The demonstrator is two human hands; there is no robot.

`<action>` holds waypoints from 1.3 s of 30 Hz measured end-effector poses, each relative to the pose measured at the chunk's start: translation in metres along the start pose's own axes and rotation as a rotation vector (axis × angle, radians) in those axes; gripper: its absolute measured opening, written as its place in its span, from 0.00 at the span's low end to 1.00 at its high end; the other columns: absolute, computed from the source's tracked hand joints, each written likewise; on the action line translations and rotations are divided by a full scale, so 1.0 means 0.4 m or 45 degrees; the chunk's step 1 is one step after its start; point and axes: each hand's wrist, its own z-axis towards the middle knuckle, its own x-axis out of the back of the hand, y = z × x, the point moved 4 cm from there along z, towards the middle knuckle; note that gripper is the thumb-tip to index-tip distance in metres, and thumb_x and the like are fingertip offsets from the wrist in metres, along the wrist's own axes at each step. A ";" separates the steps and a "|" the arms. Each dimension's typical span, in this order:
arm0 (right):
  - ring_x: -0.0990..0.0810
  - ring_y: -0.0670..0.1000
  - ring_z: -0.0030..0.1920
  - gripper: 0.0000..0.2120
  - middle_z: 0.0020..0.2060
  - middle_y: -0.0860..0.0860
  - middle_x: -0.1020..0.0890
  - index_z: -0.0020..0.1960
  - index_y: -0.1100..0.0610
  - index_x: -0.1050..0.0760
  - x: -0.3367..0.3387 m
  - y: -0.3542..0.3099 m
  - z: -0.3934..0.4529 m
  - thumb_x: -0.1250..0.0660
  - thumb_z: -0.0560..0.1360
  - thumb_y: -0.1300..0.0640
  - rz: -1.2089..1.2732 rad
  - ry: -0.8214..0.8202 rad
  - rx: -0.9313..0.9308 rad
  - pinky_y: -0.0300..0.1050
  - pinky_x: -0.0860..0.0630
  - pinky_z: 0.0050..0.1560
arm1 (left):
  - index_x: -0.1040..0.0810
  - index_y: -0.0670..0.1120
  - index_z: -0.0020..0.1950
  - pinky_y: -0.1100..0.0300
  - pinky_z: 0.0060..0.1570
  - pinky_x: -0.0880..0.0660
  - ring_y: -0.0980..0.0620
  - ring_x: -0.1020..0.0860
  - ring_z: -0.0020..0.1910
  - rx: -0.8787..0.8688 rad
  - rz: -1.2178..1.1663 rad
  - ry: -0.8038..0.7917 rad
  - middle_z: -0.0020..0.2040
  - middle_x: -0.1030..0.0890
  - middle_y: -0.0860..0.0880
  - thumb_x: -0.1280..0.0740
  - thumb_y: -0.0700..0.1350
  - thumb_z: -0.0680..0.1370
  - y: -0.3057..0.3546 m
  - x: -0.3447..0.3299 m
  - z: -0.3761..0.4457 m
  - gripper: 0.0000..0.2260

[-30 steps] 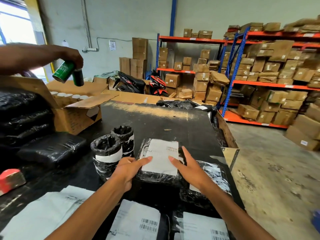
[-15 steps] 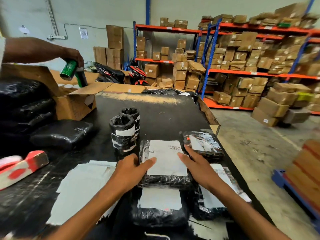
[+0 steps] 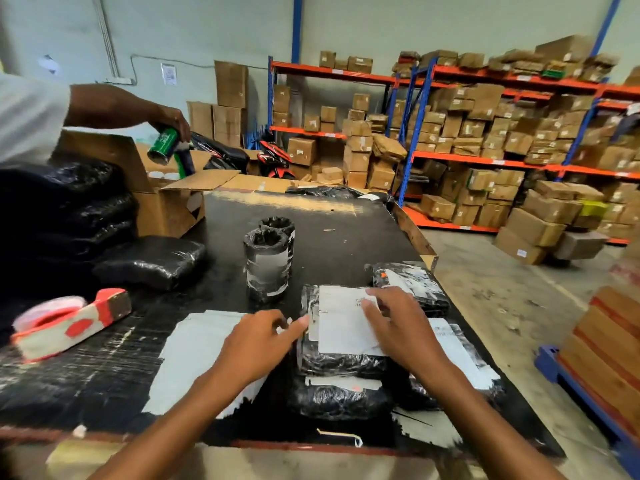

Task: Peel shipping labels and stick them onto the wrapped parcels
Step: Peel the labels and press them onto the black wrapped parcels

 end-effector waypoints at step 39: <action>0.15 0.54 0.39 0.05 0.42 0.62 0.15 0.48 0.65 0.20 -0.212 -0.309 -0.054 0.35 0.76 0.65 1.461 -0.516 -0.339 0.42 0.18 0.44 | 0.19 0.39 0.46 0.69 0.27 0.27 0.59 0.21 0.29 0.221 -1.292 0.426 0.36 0.16 0.48 0.29 0.40 0.74 -0.146 0.316 -0.108 0.05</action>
